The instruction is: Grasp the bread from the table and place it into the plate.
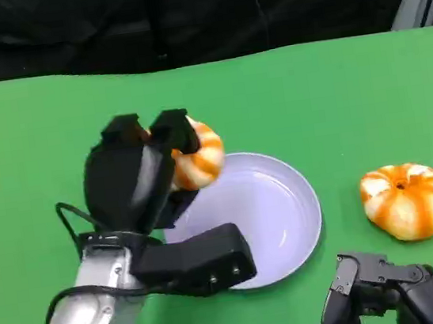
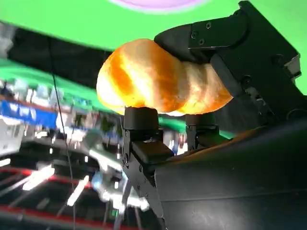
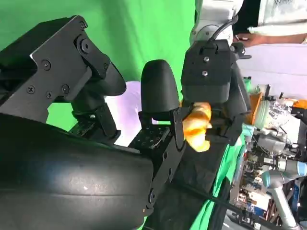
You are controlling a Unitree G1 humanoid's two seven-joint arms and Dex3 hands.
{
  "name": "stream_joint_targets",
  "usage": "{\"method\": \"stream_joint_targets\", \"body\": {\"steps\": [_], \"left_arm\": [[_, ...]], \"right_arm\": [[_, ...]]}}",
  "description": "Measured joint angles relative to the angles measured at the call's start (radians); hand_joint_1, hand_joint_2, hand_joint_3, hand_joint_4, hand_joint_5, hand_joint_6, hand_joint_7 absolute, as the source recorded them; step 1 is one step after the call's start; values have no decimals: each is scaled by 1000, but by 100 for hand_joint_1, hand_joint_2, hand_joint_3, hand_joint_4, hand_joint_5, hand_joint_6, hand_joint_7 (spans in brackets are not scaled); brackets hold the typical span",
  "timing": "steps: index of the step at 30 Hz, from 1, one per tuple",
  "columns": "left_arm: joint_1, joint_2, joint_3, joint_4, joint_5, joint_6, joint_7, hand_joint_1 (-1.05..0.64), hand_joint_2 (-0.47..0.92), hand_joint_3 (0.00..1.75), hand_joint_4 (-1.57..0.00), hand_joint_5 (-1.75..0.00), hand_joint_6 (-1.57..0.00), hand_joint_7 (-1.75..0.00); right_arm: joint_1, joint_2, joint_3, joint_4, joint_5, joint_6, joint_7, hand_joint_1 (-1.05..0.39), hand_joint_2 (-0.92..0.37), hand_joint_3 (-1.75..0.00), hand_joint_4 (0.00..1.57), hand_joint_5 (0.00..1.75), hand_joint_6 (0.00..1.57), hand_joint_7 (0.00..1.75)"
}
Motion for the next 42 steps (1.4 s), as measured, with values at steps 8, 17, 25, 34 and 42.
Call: {"method": "stream_joint_targets", "body": {"steps": [8, 17, 25, 34, 42], "left_arm": [[-5, -1, -73, -85, -60, 137, -564, -73, 92, 33, 0, -29, 0, -25], [-17, 23, -89, -137, -50, 233, -749, -89, 92, 47, 0, -4, 0, -10], [-17, 35, -103, -154, -36, 253, -775, -87, 92, 47, -1, -2, 0, -9], [94, 83, 4, -344, -95, 210, -715, -73, 92, 41, -13, -12, -9, -14], [353, 54, 192, -566, -323, 120, -631, -24, 91, 31, -49, -112, -57, -43]], "right_arm": [[5, 1, 8, -11, -1, 10, 0, 8, -35, -140, 87, 166, 76, 141], [6, 1, 9, -17, -1, 17, 0, 7, -36, -139, 86, 166, 76, 141], [7, 1, 10, -17, -4, 17, -1, 8, -35, -139, 87, 165, 75, 141], [10, 0, 20, -18, -6, 16, -3, 7, -36, -139, 87, 166, 76, 141], [4, -2, 21, -19, -9, 17, -8, 9, -35, -141, 88, 165, 76, 141]]}}
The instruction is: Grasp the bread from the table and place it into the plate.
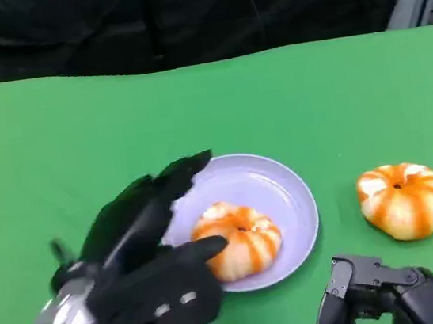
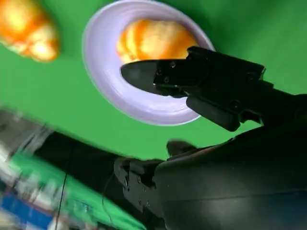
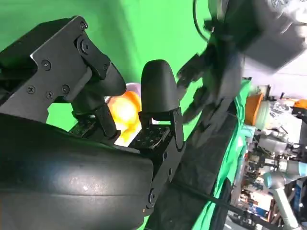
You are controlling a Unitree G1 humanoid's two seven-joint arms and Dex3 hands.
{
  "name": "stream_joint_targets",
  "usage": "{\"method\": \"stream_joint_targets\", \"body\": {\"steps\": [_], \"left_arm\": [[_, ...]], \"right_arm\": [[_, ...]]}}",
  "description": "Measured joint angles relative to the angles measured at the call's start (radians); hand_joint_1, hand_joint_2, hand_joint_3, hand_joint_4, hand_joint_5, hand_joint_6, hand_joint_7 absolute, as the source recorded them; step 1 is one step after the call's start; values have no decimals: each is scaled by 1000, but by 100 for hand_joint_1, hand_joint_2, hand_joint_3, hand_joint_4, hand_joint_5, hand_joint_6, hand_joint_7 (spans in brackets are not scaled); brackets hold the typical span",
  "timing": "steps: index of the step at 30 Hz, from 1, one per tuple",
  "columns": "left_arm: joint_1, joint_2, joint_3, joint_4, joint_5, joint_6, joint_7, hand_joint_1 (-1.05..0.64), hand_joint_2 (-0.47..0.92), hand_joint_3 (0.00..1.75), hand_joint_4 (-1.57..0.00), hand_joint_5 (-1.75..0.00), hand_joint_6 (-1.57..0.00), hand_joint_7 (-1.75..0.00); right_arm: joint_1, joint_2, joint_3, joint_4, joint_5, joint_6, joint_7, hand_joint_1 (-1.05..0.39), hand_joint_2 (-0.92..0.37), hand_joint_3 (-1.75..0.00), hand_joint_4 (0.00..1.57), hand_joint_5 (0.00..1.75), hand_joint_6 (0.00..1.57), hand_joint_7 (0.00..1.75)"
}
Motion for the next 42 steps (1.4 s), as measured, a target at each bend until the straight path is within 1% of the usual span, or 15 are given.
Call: {"method": "stream_joint_targets", "body": {"steps": [1, 3, 4, 5, 7, 10, 12, 13, 14, 17, 19, 27, 31, 34, 42], "left_arm": [[43, -8, 30, -29, -47, -33, 14, -20, 83, 45, -57, -115, -63, -50], [122, -19, 79, -80, -122, -103, 36, -14, 71, 68, -63, -119, -71, -58], [155, -23, 99, -100, -151, -127, 41, -8, 56, 97, -68, -126, -78, -72], [192, -31, 120, -129, -190, -143, 46, -5, 50, 109, -71, -130, -81, -80], [265, -50, 152, -191, -260, -166, 49, -3, 45, 119, -74, -136, -81, -99], [338, -69, 178, -252, -314, -173, 50, -3, 44, 122, -75, -138, -80, -105], [351, -70, 182, -258, -325, -173, 50, -1, 43, 126, -78, -145, -81, -112], [357, -71, 183, -261, -329, -174, 50, -1, 40, 139, -83, -162, -80, -140], [386, -77, 189, -267, -348, -193, 51, -1, 39, 143, -85, -168, -80, -151], [543, -124, 201, -284, -443, -339, 54, -1, 38, 147, -88, -174, -79, -162], [595, -134, 209, -276, -459, -368, 54, -1, 38, 147, -88, -174, -78, -163], [593, -142, 214, -271, -469, -399, 54, -4, 38, 144, -89, -175, -79, -165], [584, -160, 214, -173, -489, -473, 54, -2, 35, 149, -90, -174, -80, -162], [580, -164, 211, -142, -501, -488, 51, -1, 34, 151, -93, -173, -83, -159], [560, -168, 210, -132, -512, -493, 49, -2, 39, 140, -92, -174, -82, -162]], "right_arm": [[0, 0, 0, 0, 0, 0, 0, 9, -34, -141, 88, 165, 76, 141], [1, 0, 0, 1, 1, 1, -1, 9, -34, -142, 88, 165, 76, 141], [-1, 0, 0, 1, 1, 1, 0, 9, -34, -142, 88, 165, 76, 141], [-2, 0, 1, 2, 0, 1, -1, 9, -34, -142, 88, 165, 76, 141], [0, 0, 1, 2, -2, 0, -3, 9, -34, -141, 88, 165, 76, 141], [1, 1, 3, 2, -2, 0, -3, 8, -34, -141, 88, 166, 76, 141], [0, 1, 3, 2, -2, 0, -3, 8, -34, -141, 87, 166, 76, 141], [1, 1, 4, 2, -2, 0, -3, 8, -34, -141, 87, 166, 76, 141], [-1, 0, 5, 3, -2, 0, -2, 8, -34, -141, 87, 166, 76, 141], [4, 0, -1, 3, -2, -1, -3, 8, -35, -141, 88, 166, 76, 141], [0, -1, -2, 3, -2, -1, -3, 8, -35, -140, 88, 166, 76, 141], [-3, -1, -2, 3, -2, -1, -2, 9, -35, -140, 87, 165, 77, 141], [-13, -12, -28, 9, 15, -5, 12, 9, -34, -140, 87, 163, 77, 141], [-21, -18, -39, 24, 20, -17, 15, 9, -34, -141, 88, 163, 77, 140], [-30, -18, -40, 35, 29, -20, 19, 9, -33, -142, 88, 162, 78, 140]]}}
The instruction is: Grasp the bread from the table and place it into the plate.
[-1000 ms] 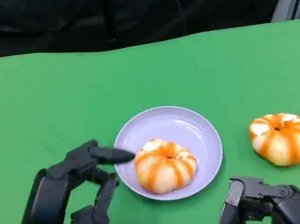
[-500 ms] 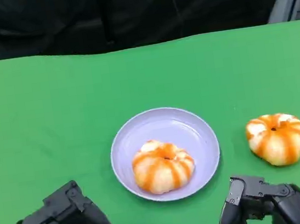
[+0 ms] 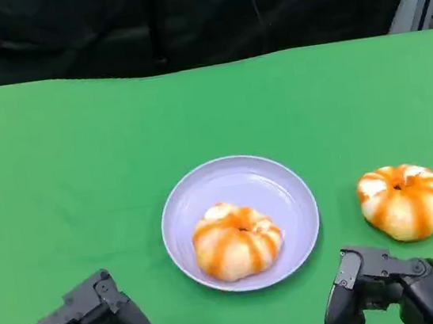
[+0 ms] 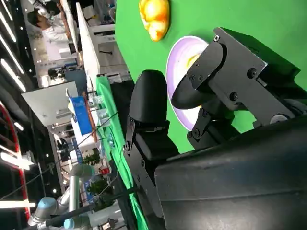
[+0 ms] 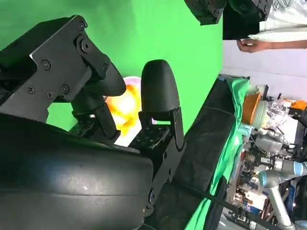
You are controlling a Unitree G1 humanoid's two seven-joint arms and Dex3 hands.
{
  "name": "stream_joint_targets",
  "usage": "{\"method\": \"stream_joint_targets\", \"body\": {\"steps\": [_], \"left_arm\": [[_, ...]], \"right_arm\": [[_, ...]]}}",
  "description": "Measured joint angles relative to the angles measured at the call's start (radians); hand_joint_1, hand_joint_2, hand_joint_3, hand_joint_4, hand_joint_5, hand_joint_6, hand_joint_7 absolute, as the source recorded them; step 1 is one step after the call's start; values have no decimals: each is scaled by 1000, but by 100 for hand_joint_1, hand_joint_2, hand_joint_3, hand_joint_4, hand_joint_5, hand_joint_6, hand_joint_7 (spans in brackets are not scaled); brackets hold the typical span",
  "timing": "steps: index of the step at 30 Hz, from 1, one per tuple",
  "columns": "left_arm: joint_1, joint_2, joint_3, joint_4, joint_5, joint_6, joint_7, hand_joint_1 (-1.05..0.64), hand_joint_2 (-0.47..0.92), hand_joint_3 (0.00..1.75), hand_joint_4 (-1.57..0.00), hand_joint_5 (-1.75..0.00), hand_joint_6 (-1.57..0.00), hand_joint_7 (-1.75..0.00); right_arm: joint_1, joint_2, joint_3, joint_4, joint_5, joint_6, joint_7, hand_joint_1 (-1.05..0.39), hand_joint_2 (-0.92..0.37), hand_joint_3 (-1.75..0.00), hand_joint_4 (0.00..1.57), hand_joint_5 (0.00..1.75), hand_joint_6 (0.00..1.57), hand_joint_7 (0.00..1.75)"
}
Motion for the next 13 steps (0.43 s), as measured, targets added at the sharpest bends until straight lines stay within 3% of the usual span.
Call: {"method": "stream_joint_targets", "body": {"steps": [13], "left_arm": [[-5, -6, -1, 6, 0, -1, 0, -5, 37, 142, -93, -173, -84, -159]], "right_arm": [[-6, 0, -5, 31, 5, -34, 1, 8, -32, -141, 90, 162, 78, 139]]}}
